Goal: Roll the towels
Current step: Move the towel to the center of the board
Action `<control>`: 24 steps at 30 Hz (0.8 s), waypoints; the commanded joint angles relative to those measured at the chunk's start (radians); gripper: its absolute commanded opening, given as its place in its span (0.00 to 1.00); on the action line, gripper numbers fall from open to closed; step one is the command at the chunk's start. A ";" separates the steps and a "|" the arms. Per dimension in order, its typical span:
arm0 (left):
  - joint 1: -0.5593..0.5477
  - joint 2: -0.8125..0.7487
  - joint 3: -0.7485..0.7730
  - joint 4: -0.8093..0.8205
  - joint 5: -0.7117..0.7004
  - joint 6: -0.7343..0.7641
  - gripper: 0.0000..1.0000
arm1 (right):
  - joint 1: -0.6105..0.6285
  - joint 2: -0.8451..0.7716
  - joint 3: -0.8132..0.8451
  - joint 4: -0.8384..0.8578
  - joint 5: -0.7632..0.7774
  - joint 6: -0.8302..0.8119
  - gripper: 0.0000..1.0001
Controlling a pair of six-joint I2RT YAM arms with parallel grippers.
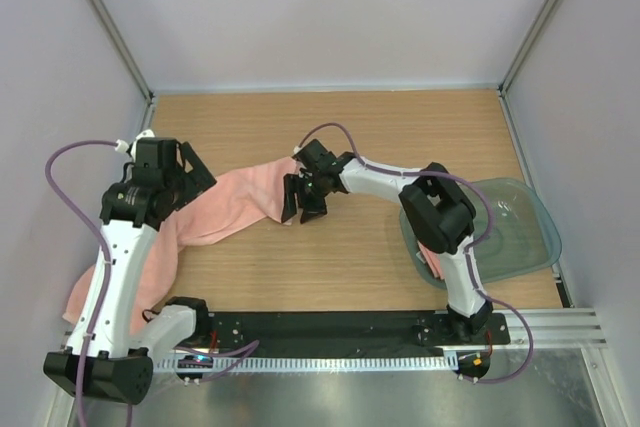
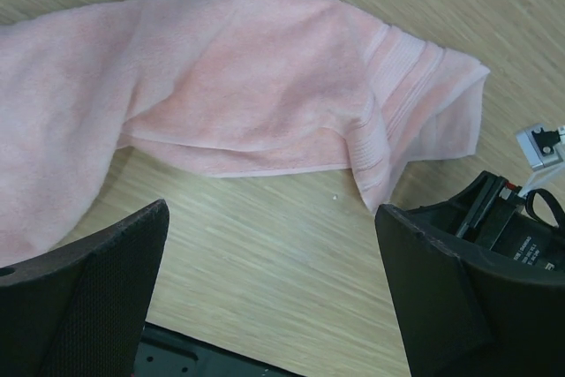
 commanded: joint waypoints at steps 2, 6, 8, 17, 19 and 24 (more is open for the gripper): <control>0.022 -0.019 -0.028 -0.019 -0.031 0.060 1.00 | 0.034 0.059 0.076 -0.002 0.006 0.021 0.63; 0.034 -0.022 -0.054 -0.005 -0.022 0.072 1.00 | 0.046 0.102 0.101 0.000 0.009 0.027 0.57; 0.036 -0.022 -0.058 -0.005 -0.022 0.081 1.00 | 0.045 0.109 0.099 0.013 0.010 0.036 0.53; 0.053 -0.040 -0.066 -0.017 -0.042 0.112 1.00 | 0.033 0.105 0.101 -0.002 0.043 0.025 0.03; 0.053 -0.041 -0.069 -0.024 -0.031 0.113 1.00 | 0.011 0.085 0.081 0.006 0.050 0.024 0.01; 0.054 -0.045 -0.066 -0.040 0.021 0.109 1.00 | -0.099 -0.031 0.011 -0.005 0.053 -0.010 0.01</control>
